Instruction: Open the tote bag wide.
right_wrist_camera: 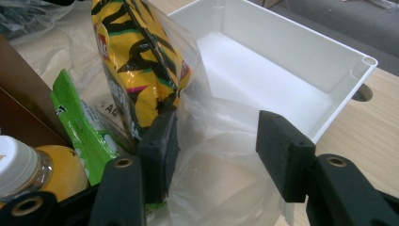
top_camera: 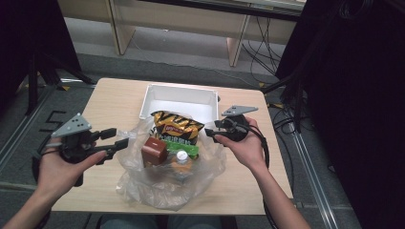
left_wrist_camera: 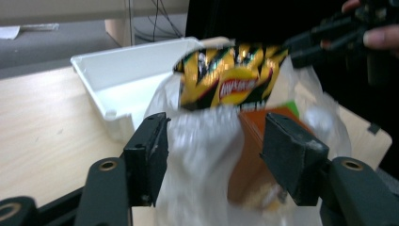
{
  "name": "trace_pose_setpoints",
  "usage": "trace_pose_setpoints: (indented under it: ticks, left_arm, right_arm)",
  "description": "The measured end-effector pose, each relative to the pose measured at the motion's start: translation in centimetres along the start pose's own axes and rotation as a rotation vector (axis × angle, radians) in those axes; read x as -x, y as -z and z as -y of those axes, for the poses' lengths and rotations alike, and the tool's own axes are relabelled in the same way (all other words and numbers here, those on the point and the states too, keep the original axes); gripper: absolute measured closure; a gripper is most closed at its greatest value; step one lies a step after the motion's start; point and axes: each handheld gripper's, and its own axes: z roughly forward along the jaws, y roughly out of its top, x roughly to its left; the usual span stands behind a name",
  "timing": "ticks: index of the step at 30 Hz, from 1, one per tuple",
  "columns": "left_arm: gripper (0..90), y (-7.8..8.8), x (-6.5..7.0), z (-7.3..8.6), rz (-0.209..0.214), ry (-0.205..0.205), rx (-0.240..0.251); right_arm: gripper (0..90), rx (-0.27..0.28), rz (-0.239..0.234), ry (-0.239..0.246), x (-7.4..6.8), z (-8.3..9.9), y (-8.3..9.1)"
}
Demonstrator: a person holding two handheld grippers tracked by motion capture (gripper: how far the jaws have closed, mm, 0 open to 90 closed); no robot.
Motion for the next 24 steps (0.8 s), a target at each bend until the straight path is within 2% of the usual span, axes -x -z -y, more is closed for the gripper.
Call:
trace_pose_setpoints:
  ticks: [1, 3, 4, 5, 6, 7, 8, 9, 10, 12, 13, 14, 16, 18, 19, 20, 21, 23, 24]
  left_arm:
    - [43.7, -1.4, -0.5, -0.6, -0.017, 0.010, 0.000]
    - [47.9, -3.3, -1.5, -0.7, -0.034, 0.017, -0.045]
    - [53.6, -4.2, -1.9, -0.6, -0.037, 0.024, -0.075]
    - [57.2, -4.2, -1.9, -0.6, -0.037, 0.024, -0.075]
    - [60.1, -6.2, -2.7, 0.0, -0.035, 0.042, -0.150]
    - [62.7, -6.2, -2.7, 0.0, -0.035, 0.042, -0.150]
    - [63.7, -7.1, -3.0, 0.5, -0.033, 0.053, -0.183]
    - [63.7, -7.8, -3.5, 1.0, -0.034, 0.046, -0.229]
    - [63.0, -8.4, -3.9, 1.4, -0.023, 0.056, -0.258]
    - [62.7, -9.4, -4.4, 2.3, -0.027, 0.074, -0.278]
    - [63.9, -10.0, -4.9, 2.9, -0.041, 0.061, -0.298]
    - [64.6, -10.2, -5.1, 3.1, -0.045, 0.053, -0.306]
    - [66.1, -10.6, -5.5, 3.6, -0.040, 0.065, -0.313]
    - [66.7, -10.7, -5.7, 3.9, -0.035, 0.073, -0.316]
    - [67.4, -10.9, -5.8, 4.2, -0.030, 0.083, -0.321]
    - [68.4, -11.1, -6.0, 4.5, -0.037, 0.078, -0.328]
    - [70.8, -11.3, -6.2, 5.0, -0.029, 0.071, -0.343]
    - [71.7, -11.5, -6.2, 5.2, -0.036, 0.075, -0.345]
    - [72.6, -11.6, -6.2, 5.4, -0.030, 0.065, -0.347]
  right_arm:
    - [50.8, -0.017, -0.007, -0.008, -0.1, 0.0, 0.0]
    - [54.2, -0.012, 0.004, 0.003, -0.1, 0.1, -0.4]
    - [58.0, -0.028, -0.001, 0.009, -0.1, 0.1, -0.4]
    - [58.0, -0.028, -0.001, 0.009, -0.1, 0.1, -0.4]
    - [64.9, -0.043, -0.002, 0.020, -0.2, 0.2, -0.8]
    - [68.3, -0.058, 0.000, 0.023, -0.2, 0.3, -1.0]
    - [72.4, -0.067, -0.001, 0.037, -0.2, 0.5, -1.2]
    - [72.4, -0.067, -0.001, 0.037, -0.2, 0.5, -1.2]
    - [78.1, -0.087, 0.012, 0.041, -0.1, 0.8, -1.7]
    - [80.2, -0.101, 0.017, 0.044, 0.0, 1.0, -2.1]
    - [83.2, -0.110, 0.028, 0.054, 0.2, 1.4, -2.9]
    - [84.9, -0.087, 0.039, 0.046, 0.0, 1.8, -3.5]
    - [88.3, -0.107, 0.049, 0.053, 0.0, 2.1, -4.0]
    - [89.9, -0.117, 0.047, 0.071, 0.2, 2.2, -4.2]
    - [90.0, -0.090, 0.061, 0.046, 0.0, 2.5, -4.6]
    - [90.0, -0.118, 0.059, 0.072, 0.3, 2.5, -4.6]
    - [90.0, -0.123, 0.077, 0.070, 0.3, 2.7, -4.9]
    - [90.0, -0.129, 0.080, 0.075, 0.3, 2.9, -5.0]
    - [90.0, -0.116, 0.094, 0.083, 0.4, 3.1, -5.3]
